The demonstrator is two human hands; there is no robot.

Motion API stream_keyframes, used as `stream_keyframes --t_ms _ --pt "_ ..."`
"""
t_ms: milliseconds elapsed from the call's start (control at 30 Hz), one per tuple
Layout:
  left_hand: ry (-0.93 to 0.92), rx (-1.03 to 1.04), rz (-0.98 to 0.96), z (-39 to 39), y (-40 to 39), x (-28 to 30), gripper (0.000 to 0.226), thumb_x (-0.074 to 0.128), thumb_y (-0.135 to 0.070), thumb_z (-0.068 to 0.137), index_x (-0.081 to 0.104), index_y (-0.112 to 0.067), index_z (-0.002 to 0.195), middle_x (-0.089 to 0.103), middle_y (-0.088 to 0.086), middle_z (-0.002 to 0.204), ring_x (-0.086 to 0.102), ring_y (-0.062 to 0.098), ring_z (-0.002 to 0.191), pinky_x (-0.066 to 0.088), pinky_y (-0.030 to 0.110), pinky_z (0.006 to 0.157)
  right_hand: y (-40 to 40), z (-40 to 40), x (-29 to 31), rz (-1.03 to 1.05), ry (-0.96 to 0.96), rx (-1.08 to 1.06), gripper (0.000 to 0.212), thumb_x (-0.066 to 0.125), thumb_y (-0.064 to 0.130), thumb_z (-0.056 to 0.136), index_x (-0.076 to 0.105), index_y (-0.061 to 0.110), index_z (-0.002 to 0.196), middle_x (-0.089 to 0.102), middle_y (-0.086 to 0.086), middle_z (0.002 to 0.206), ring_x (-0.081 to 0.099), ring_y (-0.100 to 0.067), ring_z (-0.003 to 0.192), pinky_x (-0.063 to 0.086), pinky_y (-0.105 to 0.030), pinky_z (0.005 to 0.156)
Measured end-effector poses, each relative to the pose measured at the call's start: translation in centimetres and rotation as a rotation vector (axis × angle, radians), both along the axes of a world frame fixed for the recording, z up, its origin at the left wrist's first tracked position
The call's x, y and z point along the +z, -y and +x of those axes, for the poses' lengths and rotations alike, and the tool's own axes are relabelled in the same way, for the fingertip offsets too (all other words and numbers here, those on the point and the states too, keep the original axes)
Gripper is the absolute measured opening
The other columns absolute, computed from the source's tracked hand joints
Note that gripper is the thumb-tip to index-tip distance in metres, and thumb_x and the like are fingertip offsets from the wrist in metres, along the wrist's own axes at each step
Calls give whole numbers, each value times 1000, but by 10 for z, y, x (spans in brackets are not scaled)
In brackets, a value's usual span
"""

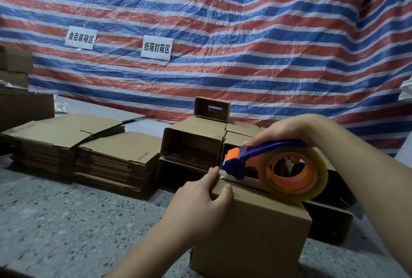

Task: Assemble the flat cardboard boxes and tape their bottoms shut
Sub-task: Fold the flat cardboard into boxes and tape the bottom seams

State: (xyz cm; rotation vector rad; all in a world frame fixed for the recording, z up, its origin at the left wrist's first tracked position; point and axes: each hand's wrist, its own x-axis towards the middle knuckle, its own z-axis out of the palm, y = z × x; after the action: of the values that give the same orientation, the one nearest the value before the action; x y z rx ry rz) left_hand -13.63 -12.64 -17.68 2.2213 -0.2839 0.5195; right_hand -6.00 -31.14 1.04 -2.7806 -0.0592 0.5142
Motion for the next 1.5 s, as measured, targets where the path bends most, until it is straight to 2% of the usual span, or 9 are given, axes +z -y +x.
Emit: stream_keyframes --t_ms 100,300,533,700,833,933,1033,1133,1500 --pt "43 68 140 -2 -1 5 65 32 -68 91 25 -43 151 56 -19 78 58 -2 75 55 25 71 -2 0 2 -25 -5 -3 71 72 67 61 60 18 111 78 -3 82 75 -14 66 56 -22 54" --pt "118 172 314 -6 -2 9 64 23 -72 90 32 -42 147 53 -14 68 52 -2 61 38 19 47 0 -2 10 -126 -23 -33 75 71 75 63 64 19 112 79 -4 88 76 -16 72 57 -25 60" --pt "134 165 342 -4 -1 9 58 22 -70 90 38 -43 138 52 -15 72 53 -2 68 47 21 56 28 -12 23 -211 -53 -71 92 75 79 46 63 18 114 79 -6 84 74 -16 66 55 -24 54" --pt "114 115 348 -5 -1 11 63 22 -71 91 34 -40 144 54 -18 83 54 -3 73 48 17 57 57 -21 13 -217 -73 -154 94 78 80 45 63 16 113 79 -8 89 77 -20 79 59 -27 63" --pt "91 74 390 -4 -2 18 61 27 -69 93 36 -39 145 56 -18 125 53 0 108 50 20 86 48 -17 3 -262 -92 -143 80 72 79 62 65 16 110 78 -4 83 75 -17 72 58 -25 63" --pt "82 90 539 -2 1 29 59 29 -58 98 36 -30 149 27 -7 160 25 9 145 26 32 115 43 -16 3 -277 -82 -152 79 72 78 65 65 14 111 78 -5 85 75 -17 73 58 -25 64" --pt "137 32 596 -1 10 38 59 28 -50 102 23 -25 155 15 -4 164 13 9 149 10 27 118 44 -16 1 -265 -78 -155 78 72 77 66 64 14 112 78 -5 83 75 -16 72 58 -24 63" --pt "163 -42 660 -2 23 39 73 23 -66 96 16 -25 156 16 -4 164 13 10 149 4 24 113 44 -15 1 -261 -83 -149 76 70 78 68 64 14 111 78 -4 82 75 -16 70 58 -24 61" --pt "241 -10 810 1 26 26 88 11 -77 86 37 -20 148 36 -1 156 29 14 144 19 29 118 74 -19 9 -213 -119 -149 100 76 82 45 61 14 116 79 -9 93 77 -21 83 59 -28 67"
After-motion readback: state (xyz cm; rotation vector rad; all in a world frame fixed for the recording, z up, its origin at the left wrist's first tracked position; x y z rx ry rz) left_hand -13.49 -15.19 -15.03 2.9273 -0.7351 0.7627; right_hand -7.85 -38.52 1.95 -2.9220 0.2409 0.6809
